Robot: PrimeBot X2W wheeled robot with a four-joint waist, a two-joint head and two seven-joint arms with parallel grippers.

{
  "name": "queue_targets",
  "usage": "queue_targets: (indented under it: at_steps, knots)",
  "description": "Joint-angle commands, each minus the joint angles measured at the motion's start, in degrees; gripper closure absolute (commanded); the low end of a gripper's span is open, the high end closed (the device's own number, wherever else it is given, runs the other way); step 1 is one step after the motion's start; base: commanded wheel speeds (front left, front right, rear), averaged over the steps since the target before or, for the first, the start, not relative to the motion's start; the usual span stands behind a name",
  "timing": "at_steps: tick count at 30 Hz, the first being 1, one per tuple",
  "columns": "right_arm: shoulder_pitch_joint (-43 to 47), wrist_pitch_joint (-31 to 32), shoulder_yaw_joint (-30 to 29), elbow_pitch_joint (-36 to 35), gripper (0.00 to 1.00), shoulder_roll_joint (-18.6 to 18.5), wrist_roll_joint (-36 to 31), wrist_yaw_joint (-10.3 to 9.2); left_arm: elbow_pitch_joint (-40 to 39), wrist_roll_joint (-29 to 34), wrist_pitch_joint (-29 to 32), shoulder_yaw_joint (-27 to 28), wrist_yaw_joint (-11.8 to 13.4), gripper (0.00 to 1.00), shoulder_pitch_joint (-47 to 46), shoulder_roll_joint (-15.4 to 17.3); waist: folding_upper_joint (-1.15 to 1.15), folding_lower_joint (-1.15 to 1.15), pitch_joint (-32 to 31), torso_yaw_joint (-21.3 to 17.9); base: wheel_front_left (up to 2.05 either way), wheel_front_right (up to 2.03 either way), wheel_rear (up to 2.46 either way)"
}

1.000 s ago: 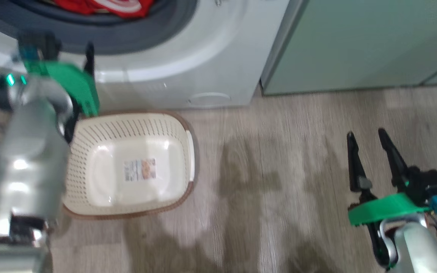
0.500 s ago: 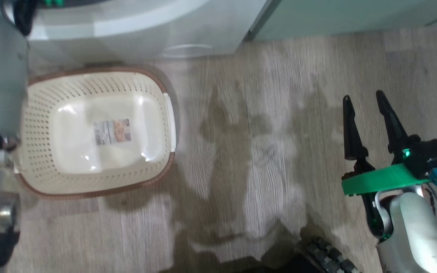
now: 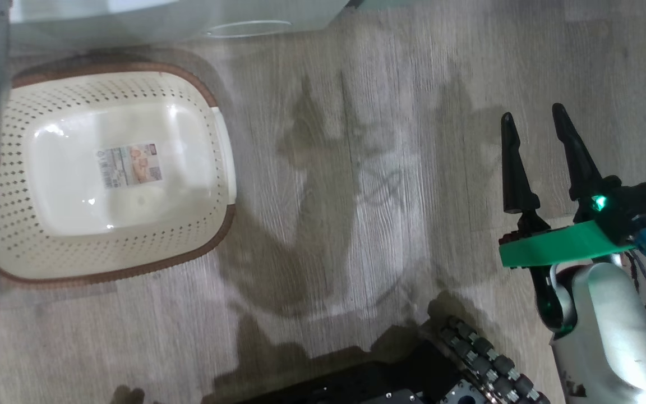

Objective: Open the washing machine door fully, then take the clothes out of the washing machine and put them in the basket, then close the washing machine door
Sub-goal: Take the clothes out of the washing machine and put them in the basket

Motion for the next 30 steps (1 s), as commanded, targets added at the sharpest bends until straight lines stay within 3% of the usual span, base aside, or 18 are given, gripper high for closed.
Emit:
queue_targets:
  at_steps: [1,8,10,19,30]
  knots:
    - [0.95,-0.36,1.17,-1.85,0.0,0.5,0.42,0.37,-1.18,0.19,0.67,-0.03,0.5,0.0,-2.22,2.48,0.0,-0.01,0.61,-0.46,0.0,0.0,0.0]
    - [0.77,-0.36,0.99,-2.06,0.0,0.51,1.23,0.37,1.5,0.66,2.96,-1.35,0.99,0.0,-2.86,3.54,0.0,-0.01,1.76,-0.77,0.0,0.0,0.0]
    - [0.78,-0.36,0.71,-2.08,0.0,0.51,1.27,0.37,1.89,0.53,2.98,-1.83,0.32,1.0,-2.54,3.22,0.0,-0.01,1.87,-0.59,0.0,0.0,0.0]
    - [1.55,-0.36,-1.14,-1.31,0.0,0.52,0.57,0.37,2.15,-1.72,-4.51,-2.16,-1.13,1.0,0.25,0.99,0.0,-0.01,-1.37,1.33,0.0,0.0,0.0]
    - [7.69,-0.36,-2.45,0.87,0.0,0.03,0.05,0.37,1.53,-5.3,-20.37,-4.09,-1.91,1.0,10.63,-2.42,0.0,-0.01,-14.86,4.3,0.0,0.0,0.0]
